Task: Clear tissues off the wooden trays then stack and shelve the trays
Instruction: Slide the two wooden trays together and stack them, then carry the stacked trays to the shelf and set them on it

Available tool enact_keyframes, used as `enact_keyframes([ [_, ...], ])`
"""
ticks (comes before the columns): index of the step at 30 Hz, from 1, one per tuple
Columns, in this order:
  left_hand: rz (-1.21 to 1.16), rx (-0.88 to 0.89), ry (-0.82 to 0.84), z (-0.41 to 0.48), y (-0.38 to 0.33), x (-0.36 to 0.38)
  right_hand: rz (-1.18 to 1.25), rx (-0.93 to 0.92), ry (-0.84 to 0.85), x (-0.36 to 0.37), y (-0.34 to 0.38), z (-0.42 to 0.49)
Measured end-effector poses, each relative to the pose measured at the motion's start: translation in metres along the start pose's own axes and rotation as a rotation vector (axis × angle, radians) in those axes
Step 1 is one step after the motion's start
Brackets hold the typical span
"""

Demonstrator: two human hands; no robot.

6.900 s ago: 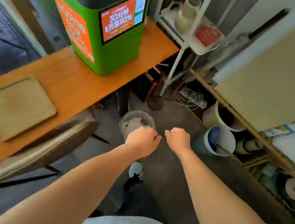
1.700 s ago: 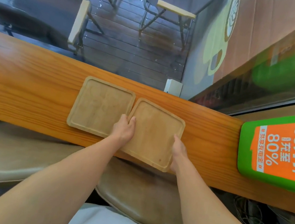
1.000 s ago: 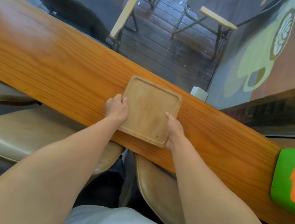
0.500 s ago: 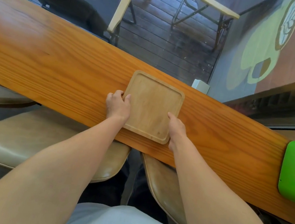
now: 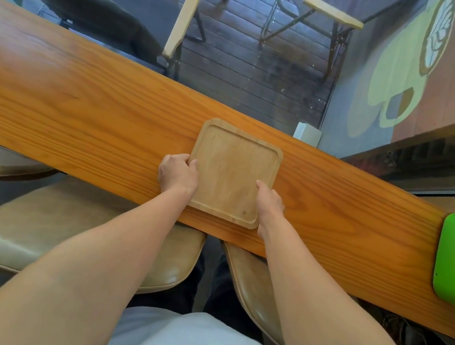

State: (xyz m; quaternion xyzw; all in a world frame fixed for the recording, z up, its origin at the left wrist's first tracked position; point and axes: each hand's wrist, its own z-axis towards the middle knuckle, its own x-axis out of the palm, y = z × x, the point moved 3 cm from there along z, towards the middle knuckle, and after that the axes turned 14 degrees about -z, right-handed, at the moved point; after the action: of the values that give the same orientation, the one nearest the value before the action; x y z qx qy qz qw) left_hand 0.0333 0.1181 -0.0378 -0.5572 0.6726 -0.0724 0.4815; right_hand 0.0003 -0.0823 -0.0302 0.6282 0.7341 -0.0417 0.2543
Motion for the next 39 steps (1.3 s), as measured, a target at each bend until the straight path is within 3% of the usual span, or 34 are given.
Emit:
enact_keyframes([
  [4, 0.069, -0.001, 0.029, -0.005, -0.003, 0.002, 0.014, 0.045, -0.052, 0.011, -0.001, -0.006],
  [14, 0.039, -0.208, 0.066, -0.002, 0.002, 0.004, 0.146, 0.100, -0.032, -0.001, -0.004, 0.000],
  [18, 0.152, -0.262, 0.198, 0.000, 0.003, 0.006, 0.165, 0.125, -0.004, -0.001, -0.008, 0.000],
  [22, 0.014, -0.224, 0.264, 0.001, 0.015, 0.005, -0.028, -0.041, -0.140, -0.004, -0.009, -0.008],
  [29, -0.211, -0.154, 0.405, -0.010, -0.006, -0.005, -0.047, -0.194, -0.207, -0.031, -0.012, -0.031],
  [39, -0.280, 0.061, 0.610, -0.082, -0.094, 0.023, 0.138, -0.260, -0.389, -0.129, -0.036, -0.078],
])
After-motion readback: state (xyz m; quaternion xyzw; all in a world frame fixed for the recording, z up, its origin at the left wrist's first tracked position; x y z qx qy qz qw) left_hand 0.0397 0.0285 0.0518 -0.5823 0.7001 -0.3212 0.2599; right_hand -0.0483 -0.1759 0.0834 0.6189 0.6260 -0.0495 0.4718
